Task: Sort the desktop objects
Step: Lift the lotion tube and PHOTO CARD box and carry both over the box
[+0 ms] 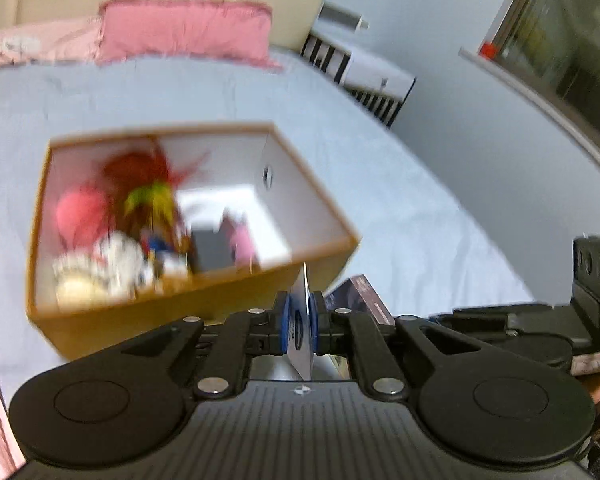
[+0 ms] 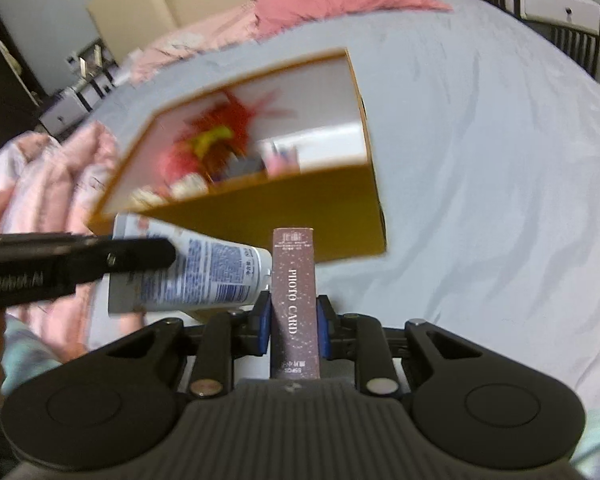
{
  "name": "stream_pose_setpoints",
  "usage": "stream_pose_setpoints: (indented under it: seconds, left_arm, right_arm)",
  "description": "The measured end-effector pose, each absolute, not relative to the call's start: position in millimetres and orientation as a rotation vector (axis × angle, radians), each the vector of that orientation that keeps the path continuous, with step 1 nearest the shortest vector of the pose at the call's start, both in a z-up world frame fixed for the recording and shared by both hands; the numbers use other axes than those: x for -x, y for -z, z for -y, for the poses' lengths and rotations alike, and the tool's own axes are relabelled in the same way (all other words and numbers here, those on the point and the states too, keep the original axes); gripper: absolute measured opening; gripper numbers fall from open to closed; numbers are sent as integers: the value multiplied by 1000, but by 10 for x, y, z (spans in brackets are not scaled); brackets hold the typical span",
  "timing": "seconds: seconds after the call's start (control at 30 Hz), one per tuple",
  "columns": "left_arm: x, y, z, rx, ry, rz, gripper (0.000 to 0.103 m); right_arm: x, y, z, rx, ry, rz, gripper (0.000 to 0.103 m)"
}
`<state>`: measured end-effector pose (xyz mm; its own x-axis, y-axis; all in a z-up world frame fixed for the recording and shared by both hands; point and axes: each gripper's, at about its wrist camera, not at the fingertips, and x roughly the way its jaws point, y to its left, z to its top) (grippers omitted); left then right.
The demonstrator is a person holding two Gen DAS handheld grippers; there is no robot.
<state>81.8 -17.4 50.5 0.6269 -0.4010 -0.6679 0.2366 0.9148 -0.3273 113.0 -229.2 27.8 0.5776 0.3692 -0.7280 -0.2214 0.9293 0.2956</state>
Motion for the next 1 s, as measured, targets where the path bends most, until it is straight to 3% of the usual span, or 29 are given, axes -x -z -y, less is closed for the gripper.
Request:
stream_pose_setpoints:
  seconds: [0.17, 0.33, 0.67, 1.0]
  left_arm:
    - [-1263, -889, 56, 219, 311, -757, 11]
    - [-1970, -798, -57, 259, 231, -789, 10]
    - [-2588, -129, -153, 239, 151, -898, 10]
    - [-2698, 54, -281, 267, 123, -951, 10]
  right_arm:
    - [-1373, -802, 2281, -180, -391, -773, 24]
    - [-1997, -947, 2077, -171, -360, -714, 24]
    - [-3214, -277, 1572, -96, -308, -879, 24]
    - [-3519, -67, 1462, -44, -293, -880, 24]
